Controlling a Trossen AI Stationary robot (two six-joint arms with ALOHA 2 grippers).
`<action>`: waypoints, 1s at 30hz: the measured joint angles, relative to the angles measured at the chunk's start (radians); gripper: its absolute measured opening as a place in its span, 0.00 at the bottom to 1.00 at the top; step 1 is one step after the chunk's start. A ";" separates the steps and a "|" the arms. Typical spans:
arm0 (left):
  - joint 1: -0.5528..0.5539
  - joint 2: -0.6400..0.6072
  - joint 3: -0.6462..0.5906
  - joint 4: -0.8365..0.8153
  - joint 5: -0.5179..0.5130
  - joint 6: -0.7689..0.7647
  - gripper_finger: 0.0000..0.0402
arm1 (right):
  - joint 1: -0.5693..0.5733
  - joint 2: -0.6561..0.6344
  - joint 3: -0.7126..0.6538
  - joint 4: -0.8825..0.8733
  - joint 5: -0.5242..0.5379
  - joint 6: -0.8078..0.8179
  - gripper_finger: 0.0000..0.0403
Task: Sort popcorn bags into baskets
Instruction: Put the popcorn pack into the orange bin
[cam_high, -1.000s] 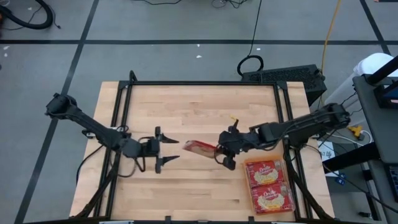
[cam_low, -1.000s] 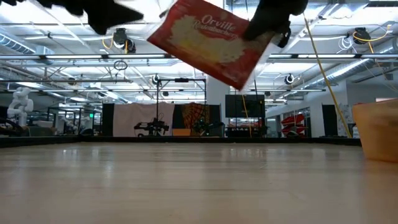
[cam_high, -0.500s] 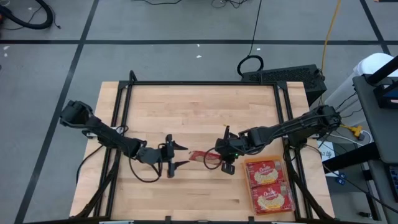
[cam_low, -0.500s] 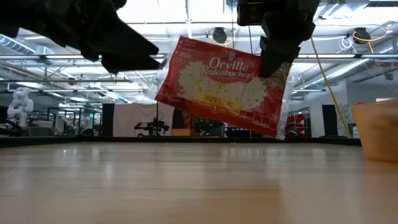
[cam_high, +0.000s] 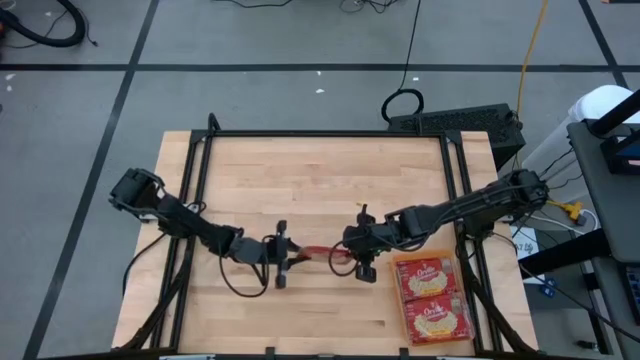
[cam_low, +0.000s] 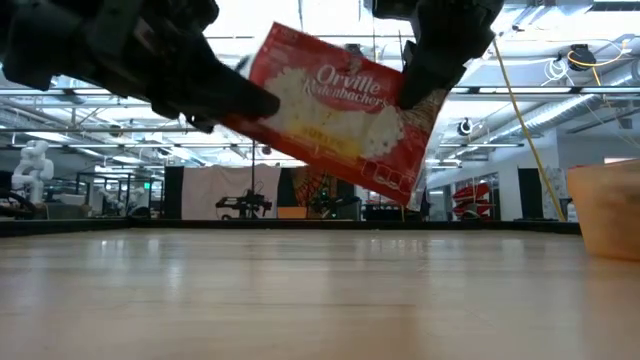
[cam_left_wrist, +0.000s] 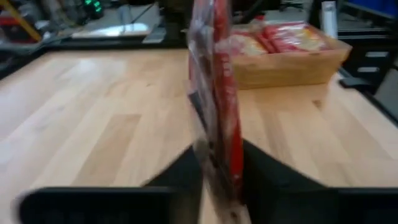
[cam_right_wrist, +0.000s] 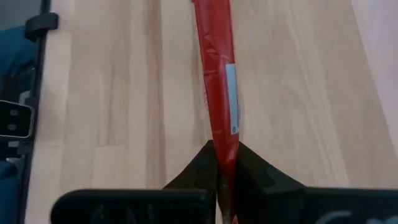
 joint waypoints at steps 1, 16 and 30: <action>0.004 -0.001 0.000 -0.013 -0.006 -0.016 0.16 | 0.000 0.000 0.000 -0.004 0.001 0.003 0.03; -0.059 -0.352 -0.130 -0.327 -0.047 -0.061 0.04 | 0.129 -0.140 0.001 -0.005 0.300 0.037 0.41; -0.155 -0.283 -0.343 0.268 -0.197 -0.008 0.04 | 0.144 -0.017 0.000 0.398 0.501 -0.160 0.44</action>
